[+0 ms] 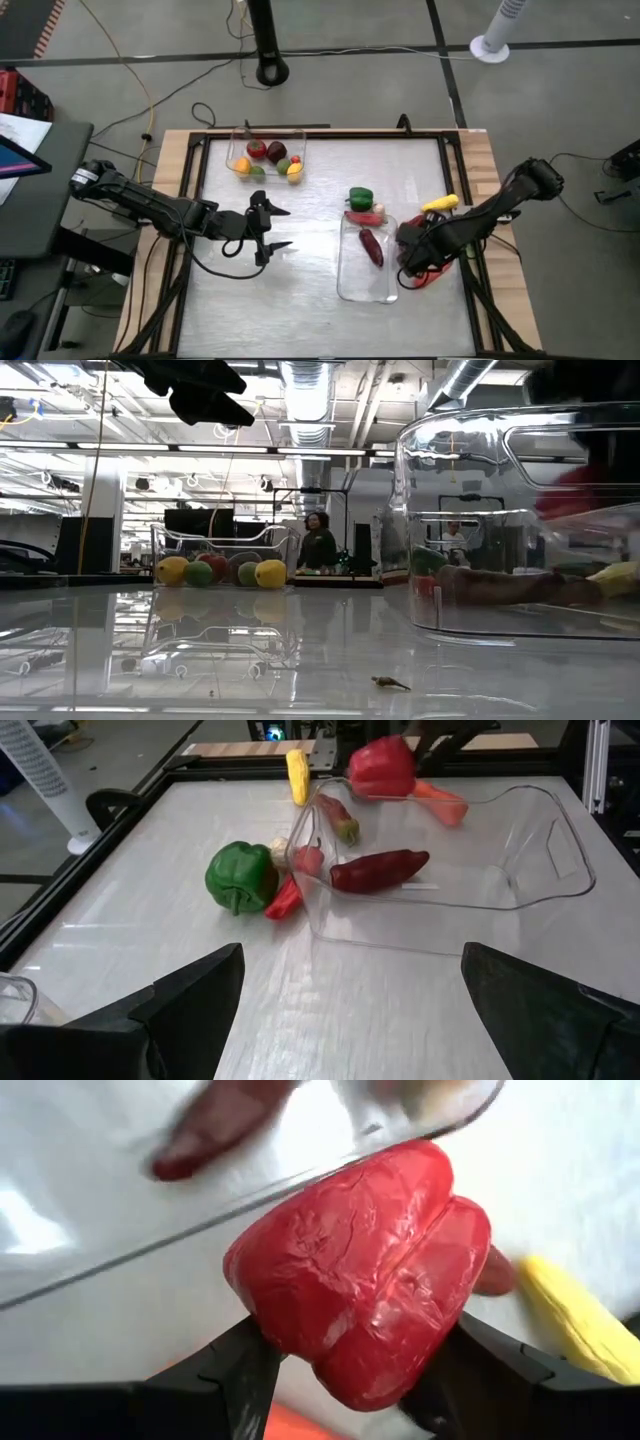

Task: Sort produce into baskets
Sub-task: Put the red bell pepper into the bottom transparent bin

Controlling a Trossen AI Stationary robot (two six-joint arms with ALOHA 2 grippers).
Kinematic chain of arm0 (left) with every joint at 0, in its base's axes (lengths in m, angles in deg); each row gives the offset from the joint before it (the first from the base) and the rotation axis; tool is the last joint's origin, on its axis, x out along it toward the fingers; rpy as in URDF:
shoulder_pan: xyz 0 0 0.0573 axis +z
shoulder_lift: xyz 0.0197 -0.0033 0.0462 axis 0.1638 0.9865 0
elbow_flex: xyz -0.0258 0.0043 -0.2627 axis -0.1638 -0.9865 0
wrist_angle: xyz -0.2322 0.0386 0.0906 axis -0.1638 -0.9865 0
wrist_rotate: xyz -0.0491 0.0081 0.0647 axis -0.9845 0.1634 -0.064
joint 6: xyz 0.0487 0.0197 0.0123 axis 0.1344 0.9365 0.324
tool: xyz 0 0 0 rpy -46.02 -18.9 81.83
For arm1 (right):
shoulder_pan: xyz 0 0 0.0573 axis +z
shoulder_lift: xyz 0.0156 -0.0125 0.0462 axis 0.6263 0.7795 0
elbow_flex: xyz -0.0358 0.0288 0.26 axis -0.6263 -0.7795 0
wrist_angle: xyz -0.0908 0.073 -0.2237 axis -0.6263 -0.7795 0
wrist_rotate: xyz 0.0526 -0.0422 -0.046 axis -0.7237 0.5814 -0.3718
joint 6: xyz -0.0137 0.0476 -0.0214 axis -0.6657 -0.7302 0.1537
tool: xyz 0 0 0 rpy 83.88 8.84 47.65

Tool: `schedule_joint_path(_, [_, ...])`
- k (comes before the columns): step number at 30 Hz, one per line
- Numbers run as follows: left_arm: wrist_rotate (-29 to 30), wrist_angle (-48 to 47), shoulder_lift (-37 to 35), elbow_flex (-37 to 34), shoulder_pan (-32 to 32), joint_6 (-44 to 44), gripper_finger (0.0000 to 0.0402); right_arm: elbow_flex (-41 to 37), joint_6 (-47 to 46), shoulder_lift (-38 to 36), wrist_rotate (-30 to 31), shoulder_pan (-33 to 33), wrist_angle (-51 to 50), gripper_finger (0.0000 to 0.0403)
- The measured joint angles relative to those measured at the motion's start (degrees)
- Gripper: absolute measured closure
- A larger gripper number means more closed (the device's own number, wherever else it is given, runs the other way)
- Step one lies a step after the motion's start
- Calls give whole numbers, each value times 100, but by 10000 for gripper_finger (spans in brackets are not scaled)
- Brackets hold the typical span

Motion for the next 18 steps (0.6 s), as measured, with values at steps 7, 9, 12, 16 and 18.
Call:
schedule_joint_path(7, [-2,-1,0,0,0,0,41,687,252,0,380,114,20,137])
schedule_joint_path(9, [-2,-1,0,0,0,0,41,734,360,-4,432,115,167,137])
schedule_joint_path(12, [-2,-1,0,0,0,0,41,734,655,-2,430,113,552,137])
schedule_joint_path(16, [-3,-1,0,0,1,-20,41,734,957,-2,469,102,945,137])
schedule_joint_path(18, [-3,-1,0,0,0,-26,41,734,1017,-2,606,99,1100,134])
